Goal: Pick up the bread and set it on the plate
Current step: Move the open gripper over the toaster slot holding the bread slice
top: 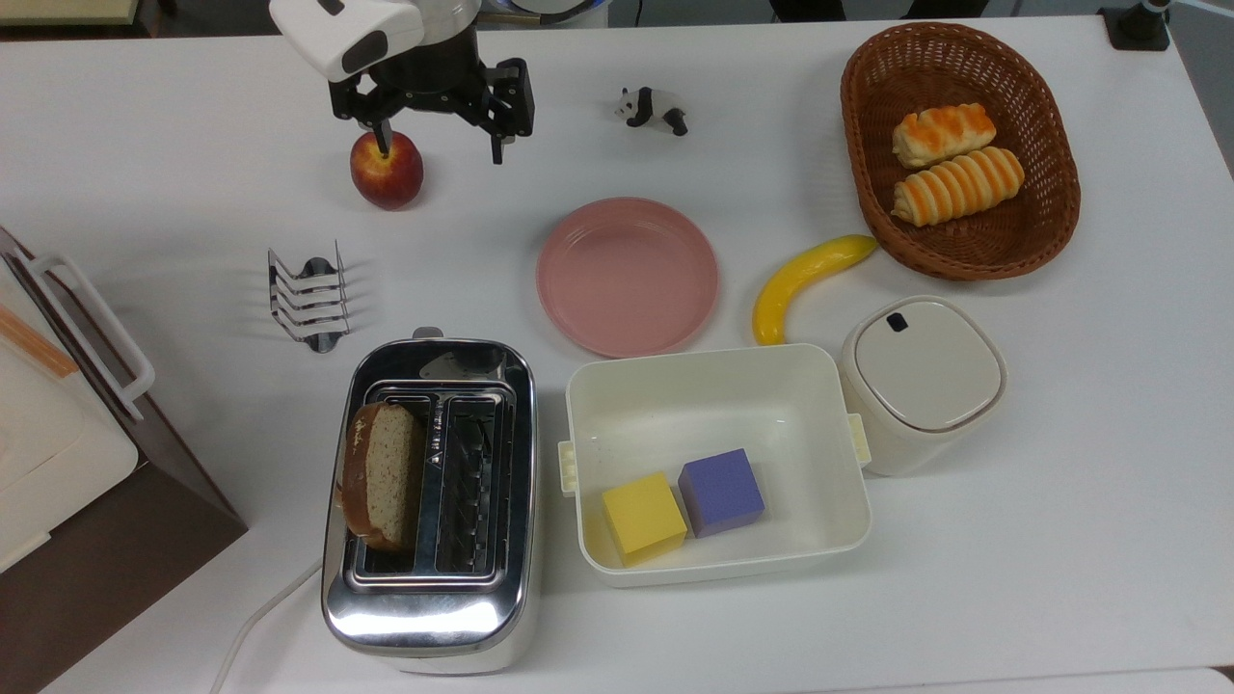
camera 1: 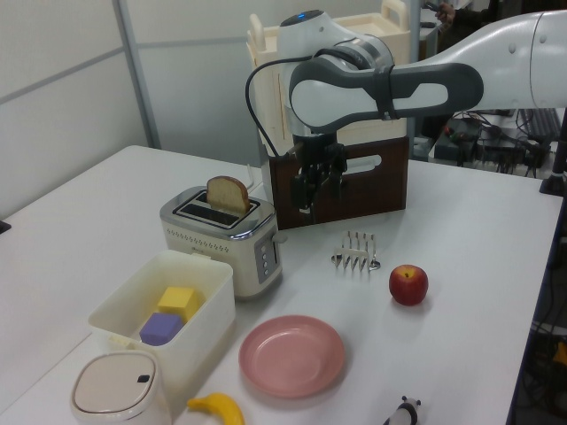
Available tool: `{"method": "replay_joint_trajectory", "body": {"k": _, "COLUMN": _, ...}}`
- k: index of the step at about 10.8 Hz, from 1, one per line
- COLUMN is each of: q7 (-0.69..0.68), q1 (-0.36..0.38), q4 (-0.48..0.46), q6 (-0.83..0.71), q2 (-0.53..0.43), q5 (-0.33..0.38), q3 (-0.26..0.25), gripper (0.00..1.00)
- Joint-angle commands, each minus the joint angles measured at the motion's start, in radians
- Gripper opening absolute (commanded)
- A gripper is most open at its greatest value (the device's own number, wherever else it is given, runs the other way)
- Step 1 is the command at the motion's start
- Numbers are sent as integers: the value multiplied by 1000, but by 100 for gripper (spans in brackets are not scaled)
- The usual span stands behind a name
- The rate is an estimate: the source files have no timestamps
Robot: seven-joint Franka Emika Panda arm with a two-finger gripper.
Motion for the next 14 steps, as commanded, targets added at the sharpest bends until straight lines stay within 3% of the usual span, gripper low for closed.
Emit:
{"method": "replay_joint_trajectory", "body": {"k": 1, "q7": -22, "q1": 2, "q4": -19, "q6": 38, "q2": -15, "q5": 16, "q3": -7, "gripper": 100}}
{"method": "replay_joint_trajectory", "body": {"k": 8, "q7": -2, "q1": 1, "q4": 6, "q6": 182, "q2": -17, "q5": 57, "q3": -13, "gripper": 100}}
{"method": "replay_joint_trajectory", "body": {"k": 14, "q7": 123, "q1": -8, "q4": 7, "q6": 697, "q2": 139, "q5": 73, "q3": -19, "gripper": 100}}
